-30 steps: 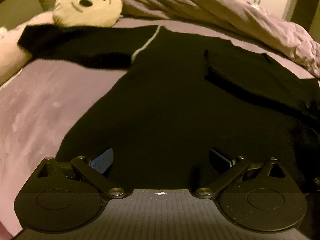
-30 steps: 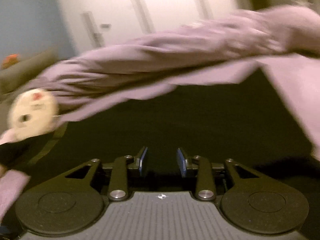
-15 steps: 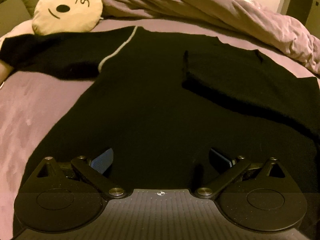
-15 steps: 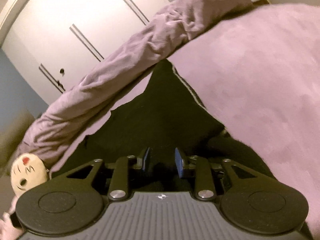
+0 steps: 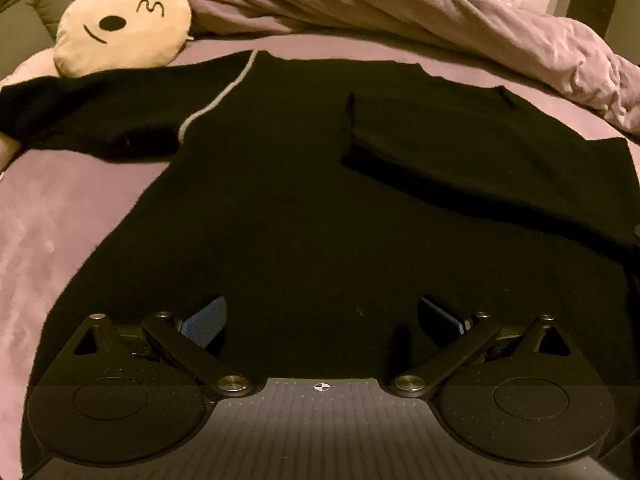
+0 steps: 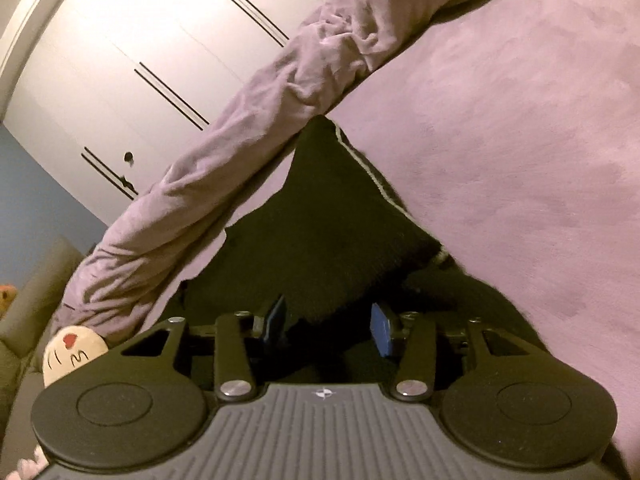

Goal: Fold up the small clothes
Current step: 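Grasp the side edge with the right gripper and fold it inward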

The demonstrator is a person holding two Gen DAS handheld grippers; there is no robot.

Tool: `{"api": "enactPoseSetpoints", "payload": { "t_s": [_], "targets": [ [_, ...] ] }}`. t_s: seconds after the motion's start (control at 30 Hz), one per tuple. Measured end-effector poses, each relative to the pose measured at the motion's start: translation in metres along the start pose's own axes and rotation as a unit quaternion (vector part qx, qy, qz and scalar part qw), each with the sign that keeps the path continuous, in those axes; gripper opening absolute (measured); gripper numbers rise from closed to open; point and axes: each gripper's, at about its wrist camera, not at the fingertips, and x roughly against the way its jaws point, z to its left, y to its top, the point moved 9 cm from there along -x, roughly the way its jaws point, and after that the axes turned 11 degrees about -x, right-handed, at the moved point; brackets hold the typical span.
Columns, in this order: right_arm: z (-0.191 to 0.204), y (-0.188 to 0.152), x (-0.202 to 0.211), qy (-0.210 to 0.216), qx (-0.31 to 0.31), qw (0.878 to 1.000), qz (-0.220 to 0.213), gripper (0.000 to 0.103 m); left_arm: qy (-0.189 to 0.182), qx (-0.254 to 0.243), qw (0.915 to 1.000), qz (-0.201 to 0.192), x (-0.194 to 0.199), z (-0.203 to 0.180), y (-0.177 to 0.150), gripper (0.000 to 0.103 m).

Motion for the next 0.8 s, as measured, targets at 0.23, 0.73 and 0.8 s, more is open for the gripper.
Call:
{"api": "enactPoseSetpoints", "payload": {
  "t_s": [0.23,0.73,0.8],
  "targets": [
    [-0.003,0.009,-0.009,-0.010,0.018,1.000,-0.010,0.010,0.005,0.002,1.0000,0.007,-0.004,0.003,-0.004,0.103],
    [-0.015,-0.002,0.010,-0.071,0.111,0.989,-0.069,0.025,0.020,0.016,0.9989,-0.040,-0.027,0.002,0.037,0.103],
    [-0.013,-0.003,0.009,-0.074,0.120,0.987,-0.072,0.027,0.017,0.015,0.9991,-0.036,-0.036,-0.001,0.045,0.103]
  ]
}}
